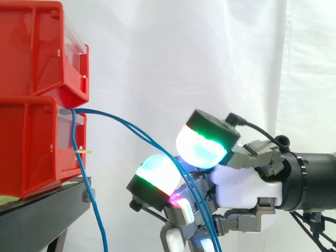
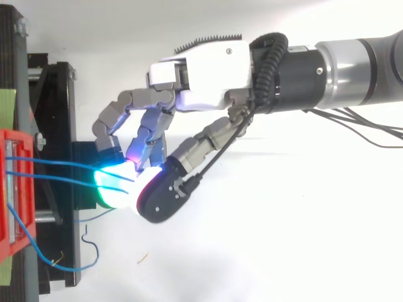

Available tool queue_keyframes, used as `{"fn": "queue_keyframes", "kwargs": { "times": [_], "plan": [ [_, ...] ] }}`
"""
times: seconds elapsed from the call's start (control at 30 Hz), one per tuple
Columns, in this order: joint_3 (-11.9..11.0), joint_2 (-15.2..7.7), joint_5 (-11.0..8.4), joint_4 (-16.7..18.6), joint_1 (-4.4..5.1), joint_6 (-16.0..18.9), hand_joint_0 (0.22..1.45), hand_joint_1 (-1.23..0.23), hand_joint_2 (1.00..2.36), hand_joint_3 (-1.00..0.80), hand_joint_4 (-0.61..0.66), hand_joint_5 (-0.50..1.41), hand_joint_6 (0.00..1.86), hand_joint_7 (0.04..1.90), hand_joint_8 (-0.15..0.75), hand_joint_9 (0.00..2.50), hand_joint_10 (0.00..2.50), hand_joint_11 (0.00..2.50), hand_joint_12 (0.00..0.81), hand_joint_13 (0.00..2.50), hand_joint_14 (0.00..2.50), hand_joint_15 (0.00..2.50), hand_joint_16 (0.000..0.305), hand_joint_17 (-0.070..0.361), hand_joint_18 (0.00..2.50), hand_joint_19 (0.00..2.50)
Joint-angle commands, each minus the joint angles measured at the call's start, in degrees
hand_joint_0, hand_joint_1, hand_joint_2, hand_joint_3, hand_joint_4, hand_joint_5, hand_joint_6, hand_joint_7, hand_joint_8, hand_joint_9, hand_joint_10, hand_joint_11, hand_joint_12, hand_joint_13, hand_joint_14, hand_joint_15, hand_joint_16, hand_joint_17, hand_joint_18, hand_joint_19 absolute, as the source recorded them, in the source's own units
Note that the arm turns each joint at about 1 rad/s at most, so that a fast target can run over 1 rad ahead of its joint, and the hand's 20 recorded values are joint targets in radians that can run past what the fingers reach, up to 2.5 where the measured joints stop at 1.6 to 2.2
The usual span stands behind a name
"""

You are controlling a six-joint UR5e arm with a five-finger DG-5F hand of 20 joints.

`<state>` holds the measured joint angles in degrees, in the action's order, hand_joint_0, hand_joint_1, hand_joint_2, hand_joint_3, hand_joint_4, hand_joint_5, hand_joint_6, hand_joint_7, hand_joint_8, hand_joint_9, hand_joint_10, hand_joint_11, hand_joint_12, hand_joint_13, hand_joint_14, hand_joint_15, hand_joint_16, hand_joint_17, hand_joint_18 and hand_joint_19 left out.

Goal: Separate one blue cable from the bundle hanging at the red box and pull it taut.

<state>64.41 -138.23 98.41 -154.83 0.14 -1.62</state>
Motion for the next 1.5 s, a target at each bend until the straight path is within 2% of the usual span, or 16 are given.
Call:
{"fn": "queue_keyframes", "kwargs": {
  "times": [0.0, 0.07, 0.13, 0.3, 0.47, 0.87, 0.97, 1.03, 1.1, 1.13, 1.2, 1.4, 1.47],
  "plan": [
    [0.02, -0.02, 0.03, -0.21, -0.05, 0.12, 0.58, -0.53, 1.00, -0.50, 0.06, -0.10, 0.76, 1.12, 0.295, 0.99, 0.02, 0.69, 0.339, 0.90, 0.01, 0.44, 0.041, 0.092, 1.02, 0.59],
    [0.02, -0.02, -0.06, -0.04, 0.04, 0.04, 0.62, -0.46, 1.00, -0.50, 0.07, -0.09, 0.74, 1.15, 0.290, 1.00, 0.02, 0.68, 0.332, 0.89, 0.02, 0.45, 0.040, 0.090, 1.02, 0.61],
    [0.02, -0.02, 0.11, 0.05, 0.04, 0.04, 0.63, -0.47, 1.00, -0.50, 0.09, -0.09, 0.72, 1.19, 0.297, 1.00, 0.02, 0.69, 0.337, 0.90, 0.02, 0.45, 0.040, 0.091, 1.02, 0.62],
    [0.02, -0.02, 0.03, 0.05, 0.13, -0.05, 0.61, -0.64, 1.01, -0.31, 0.13, -0.11, 0.73, 1.12, 0.323, 0.97, 0.02, 0.70, 0.370, 0.90, 0.02, 0.45, 0.045, 0.102, 1.06, 0.58],
    [0.02, -0.02, 0.03, -0.39, 0.22, 0.12, 0.62, -0.78, 1.01, -0.26, 0.15, -0.15, 0.78, 1.06, 0.323, 0.91, 0.02, 0.71, 0.373, 0.88, 0.01, 0.45, 0.045, 0.102, 1.04, 0.57],
    [0.02, 0.07, 0.03, -0.65, 0.22, -0.14, 0.76, -0.92, 1.00, -0.46, 0.12, -0.18, 0.83, 0.92, 0.293, 0.86, 0.02, 0.76, 0.354, 0.84, 0.01, 0.43, 0.042, 0.095, 1.00, 0.50],
    [0.02, -0.02, 0.03, -0.65, 0.04, -0.14, 0.76, -0.89, 1.00, -0.50, 0.19, -0.17, 0.82, 0.92, 0.293, 0.86, 0.02, 0.75, 0.351, 0.84, 0.01, 0.42, 0.042, 0.094, 0.99, 0.50],
    [0.02, 0.07, 0.11, -0.65, 0.04, -0.14, 0.67, -0.82, 1.00, -0.50, 0.18, -0.16, 0.82, 1.01, 0.291, 0.86, 0.02, 0.67, 0.342, 0.84, 0.01, 0.40, 0.041, 0.092, 0.99, 0.50],
    [0.02, 0.07, 0.11, -0.56, 0.04, -0.14, 0.59, -0.63, 1.00, -0.50, 0.16, -0.11, 0.75, 1.13, 0.293, 0.80, 0.01, 0.41, 0.328, 0.80, 0.01, 0.29, 0.040, 0.089, 0.98, 0.50],
    [0.02, 0.07, 0.11, -0.39, 0.04, -0.14, 0.59, -0.60, 1.00, -0.50, 0.16, -0.11, 0.74, 1.13, 0.292, 0.80, 0.01, 0.40, 0.329, 0.79, 0.01, 0.29, 0.040, 0.089, 0.98, 0.50],
    [0.02, -0.02, 0.11, -0.39, 0.04, -0.31, 0.65, -0.46, 1.00, -0.50, 0.16, -0.09, 0.69, 1.19, 0.284, 0.78, 0.01, 0.34, 0.318, 0.78, 0.01, 0.29, 0.038, 0.086, 0.98, 0.53],
    [0.02, 0.07, -0.06, -0.39, 0.22, -0.31, 0.68, -0.49, 1.00, -0.50, 0.21, -0.08, 0.59, 1.29, 0.291, 0.74, 0.01, 0.34, 0.335, 0.76, 0.01, 0.32, 0.040, 0.090, 0.97, 0.55],
    [0.02, 0.07, 0.11, -0.39, 0.13, -0.14, 0.67, -0.54, 1.01, -0.37, 0.22, -0.08, 0.57, 1.30, 0.293, 0.71, 0.01, 0.37, 0.342, 0.75, 0.01, 0.32, 0.041, 0.091, 0.97, 0.54]
  ]
}}
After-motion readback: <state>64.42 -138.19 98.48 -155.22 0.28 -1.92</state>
